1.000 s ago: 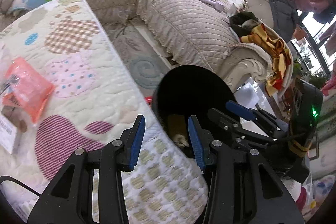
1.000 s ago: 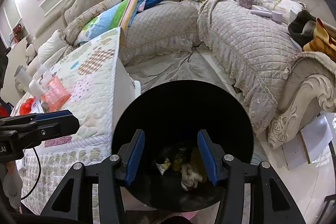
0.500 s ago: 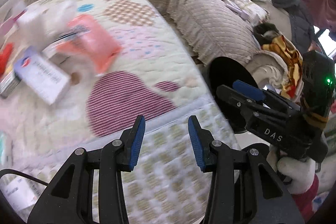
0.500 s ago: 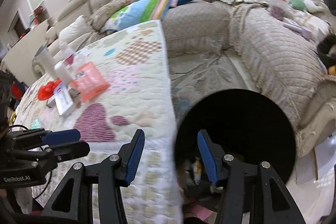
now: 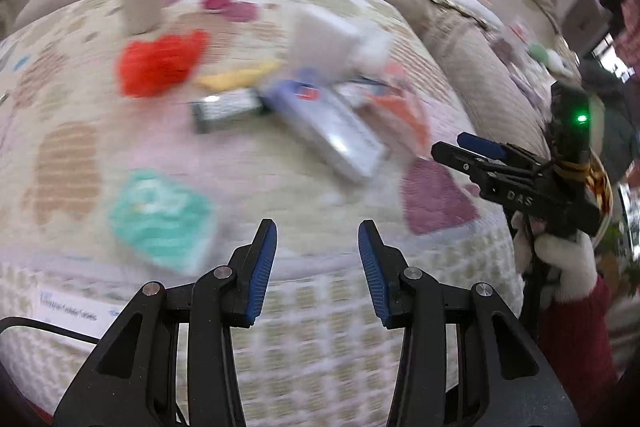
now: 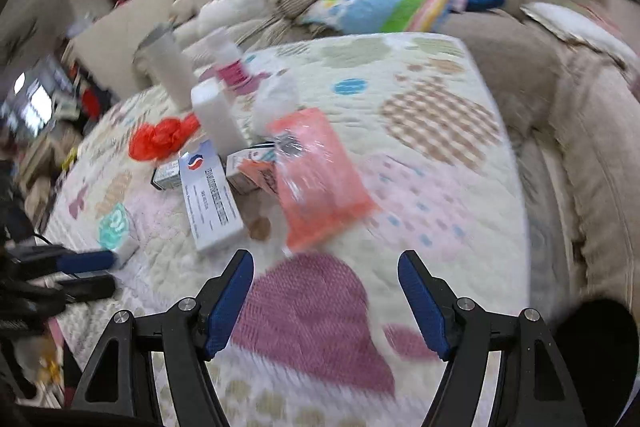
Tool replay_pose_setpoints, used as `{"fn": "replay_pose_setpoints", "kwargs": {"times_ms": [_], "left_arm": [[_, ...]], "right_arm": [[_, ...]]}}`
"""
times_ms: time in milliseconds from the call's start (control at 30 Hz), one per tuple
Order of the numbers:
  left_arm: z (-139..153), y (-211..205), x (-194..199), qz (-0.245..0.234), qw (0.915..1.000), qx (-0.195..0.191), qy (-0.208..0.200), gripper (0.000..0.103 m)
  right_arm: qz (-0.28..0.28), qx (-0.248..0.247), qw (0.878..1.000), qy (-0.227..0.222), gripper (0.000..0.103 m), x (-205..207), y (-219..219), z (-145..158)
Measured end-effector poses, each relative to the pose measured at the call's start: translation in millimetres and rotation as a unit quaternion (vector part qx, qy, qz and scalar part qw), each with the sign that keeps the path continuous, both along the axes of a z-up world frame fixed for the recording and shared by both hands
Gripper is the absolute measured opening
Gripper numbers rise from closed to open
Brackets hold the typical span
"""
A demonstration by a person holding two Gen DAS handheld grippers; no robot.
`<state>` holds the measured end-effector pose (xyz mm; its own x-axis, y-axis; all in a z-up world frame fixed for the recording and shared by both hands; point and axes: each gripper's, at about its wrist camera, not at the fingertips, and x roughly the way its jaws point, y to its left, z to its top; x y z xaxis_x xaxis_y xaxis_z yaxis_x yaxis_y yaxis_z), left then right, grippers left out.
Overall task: Collect trash
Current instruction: 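Grasp the teal tissue pack with the left tool while the right grasps the pink packet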
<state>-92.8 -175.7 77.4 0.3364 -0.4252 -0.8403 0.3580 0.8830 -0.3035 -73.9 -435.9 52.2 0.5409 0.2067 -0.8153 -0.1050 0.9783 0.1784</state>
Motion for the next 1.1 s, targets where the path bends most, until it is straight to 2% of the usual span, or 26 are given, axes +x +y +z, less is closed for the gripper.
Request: {"fn": "replay_pose_setpoints", "kwargs": {"times_ms": [167,367,400,433,467,567,733,800,900,967,1000,1033,1067,1100], "left_arm": [[-7.9,45.4,8.6,0.022,0.9992,-0.018,0.028,0.041],[-24.6,71.6,16.9,0.076,0.9964,-0.007,0.037,0.041],[-25.8,72.5,18.3,0.084,0.9959,-0.006,0.035,0.045],[-28.7,72.4,20.0,0.096,0.9948,-0.004,0.034,0.048],[-31.5,72.0,22.2,0.105,0.9939,-0.003,0.034,0.053],[-41.7,71.5,33.5,0.13,0.9907,0.002,0.039,0.054],[-56.9,59.1,50.6,0.148,0.9877,0.022,0.046,0.056],[-58.0,52.9,55.7,0.154,0.9871,0.024,0.037,0.062],[-58.9,37.5,61.9,0.144,0.9881,0.046,0.025,0.063],[-59.0,28.4,63.5,0.129,0.9901,0.053,0.016,0.059],[-58.3,24.8,63.1,0.122,0.9912,0.05,0.015,0.047],[-55.5,22.4,61.2,0.118,0.9918,0.047,0.012,0.043],[-51.7,20.7,59.0,0.114,0.9924,0.046,0.01,0.031],[-47.0,19.0,55.7,0.106,0.9935,0.042,0.008,0.026]], "right_arm": [[0.018,-0.022,1.0,0.005,0.073,36.3,6.3,-15.8],[0.023,-0.036,0.999,0.011,0.073,60.1,8.7,-31.2],[0.024,-0.036,0.999,0.0,0.073,60.0,9.9,-31.1],[0.023,-0.033,0.999,-0.004,0.067,60.0,10.5,-31.0],[0.021,-0.03,0.999,-0.006,0.053,59.7,10.7,-31.1],[0.011,-0.027,1.0,-0.01,0.048,54.3,10.4,-27.9],[0.0,-0.028,0.999,-0.033,0.046,30.2,5.2,-10.7],[-0.008,-0.026,0.999,-0.036,0.046,20.7,1.6,-4.2],[-0.013,-0.017,0.999,-0.04,0.046,7.9,-1.7,2.8],[-0.015,-0.014,0.999,-0.043,0.046,-3.2,-2.1,7.0],[-0.016,-0.013,0.999,-0.044,0.046,-7.0,-2.3,8.6],[-0.018,-0.012,0.999,-0.047,0.046,-11.9,-2.5,10.4],[-0.019,-0.011,0.999,-0.048,0.046,-16.3,-2.6,11.7],[-0.021,-0.01,0.998,-0.05,0.046,-21.4,-3.1,13.2]]}}
